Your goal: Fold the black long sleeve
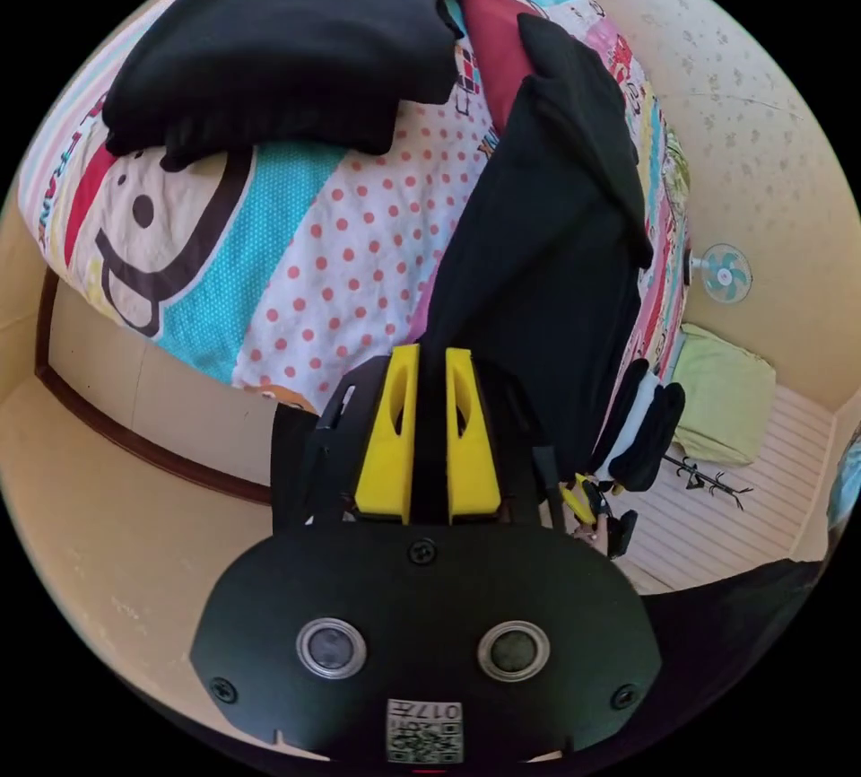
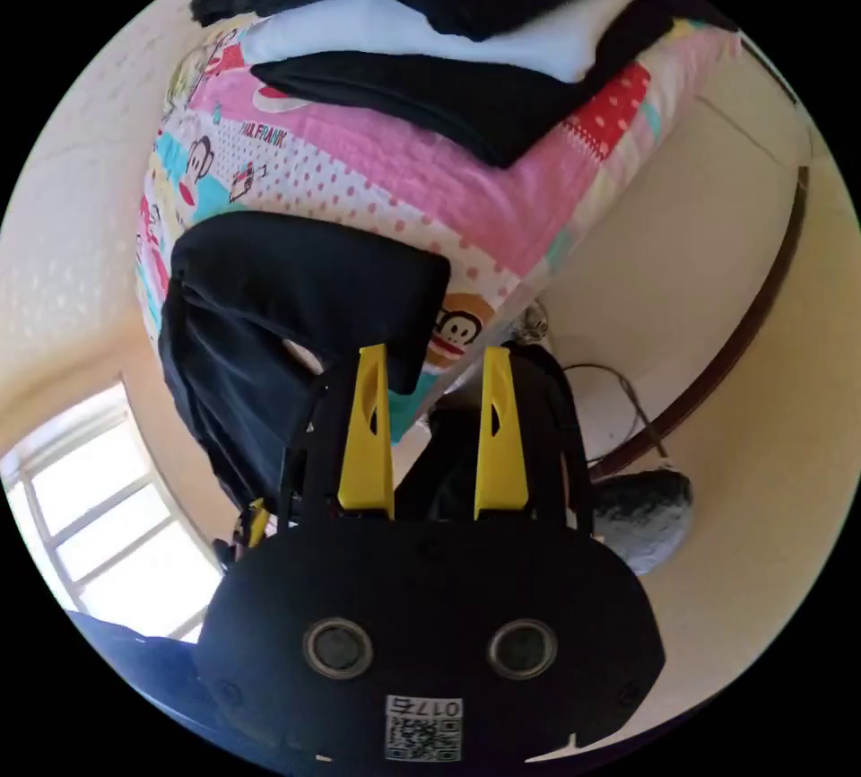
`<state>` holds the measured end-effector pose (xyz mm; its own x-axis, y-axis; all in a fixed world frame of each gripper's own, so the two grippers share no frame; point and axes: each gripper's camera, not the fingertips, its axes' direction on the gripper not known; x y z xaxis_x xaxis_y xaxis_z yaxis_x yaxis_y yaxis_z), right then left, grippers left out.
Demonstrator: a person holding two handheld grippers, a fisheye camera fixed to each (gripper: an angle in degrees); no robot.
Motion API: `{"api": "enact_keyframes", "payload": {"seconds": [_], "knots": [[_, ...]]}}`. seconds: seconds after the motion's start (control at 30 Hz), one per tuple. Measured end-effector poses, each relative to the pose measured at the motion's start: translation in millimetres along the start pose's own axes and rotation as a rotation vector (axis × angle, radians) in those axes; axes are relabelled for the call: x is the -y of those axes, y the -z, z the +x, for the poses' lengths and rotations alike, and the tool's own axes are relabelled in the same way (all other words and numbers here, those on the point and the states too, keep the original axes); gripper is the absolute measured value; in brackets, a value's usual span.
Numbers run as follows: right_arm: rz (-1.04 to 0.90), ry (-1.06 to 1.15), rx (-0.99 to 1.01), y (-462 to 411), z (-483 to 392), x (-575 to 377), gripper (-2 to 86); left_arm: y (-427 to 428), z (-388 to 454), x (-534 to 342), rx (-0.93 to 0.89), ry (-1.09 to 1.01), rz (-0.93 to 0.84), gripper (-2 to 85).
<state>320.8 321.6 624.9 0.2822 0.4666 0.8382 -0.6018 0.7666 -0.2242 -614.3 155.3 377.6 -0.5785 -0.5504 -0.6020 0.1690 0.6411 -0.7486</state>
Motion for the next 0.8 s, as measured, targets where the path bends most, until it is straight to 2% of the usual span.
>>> {"api": "enact_keyframes", "payload": {"seconds": [0.07, 0.1, 0.2, 0.3, 0.43, 0.5, 0.57, 0.63, 0.7, 0.77, 0.8], "knots": [[-0.071, -0.100, 0.385, -21.3, 41.2, 4.1, 11.4, -3.3, 2.6, -3.2, 0.015, 0.013, 0.009, 6.5], [-0.081, -0.126, 0.446, -23.9, 47.0, 3.4, 10.0, -4.8, 6.0, -3.9, 0.020, 0.020, 0.012, 6.7], [-0.135, -0.143, 0.477, -9.4, 54.5, -1.5, 4.7, -7.0, 17.1, -0.3, 0.057, 0.025, 0.003, 7.6], [-0.051, -0.011, 0.516, 49.6, 28.6, -4.4, 3.6, -10.3, 25.6, 7.5, 0.115, 0.017, -0.019, 7.8], [0.214, 0.399, 0.470, 143.2, -65.8, 17.3, 3.0, -10.6, 28.1, 9.9, 0.136, -0.001, 0.007, 7.7], [0.355, 0.558, 0.449, 171.8, -109.3, 36.1, 2.9, -15.2, 18.9, 10.6, 0.079, 0.004, -0.004, 7.8], [0.482, 0.727, 0.557, 192.7, -166.4, 59.7, 2.9, -18.0, 8.0, 10.6, 0.018, 0.012, -0.012, 7.9], [0.504, 0.897, 0.691, 191.1, -216.7, 64.1, 3.0, -18.0, -3.7, 9.9, -0.034, 0.012, -0.012, 7.9], [0.439, 1.102, 0.797, 172.0, -273.0, 56.6, 3.0, -15.0, -17.2, 8.6, -0.057, -0.010, -0.013, 7.9], [0.281, 1.301, 0.905, 123.7, -338.0, 34.4, 3.2, -13.9, -28.1, 6.5, -0.072, -0.019, -0.023, 7.9], [0.238, 1.330, 0.929, 108.8, -352.3, 27.3, 3.3, -14.5, -35.7, 5.2, -0.102, -0.024, -0.038, 8.2]]}}
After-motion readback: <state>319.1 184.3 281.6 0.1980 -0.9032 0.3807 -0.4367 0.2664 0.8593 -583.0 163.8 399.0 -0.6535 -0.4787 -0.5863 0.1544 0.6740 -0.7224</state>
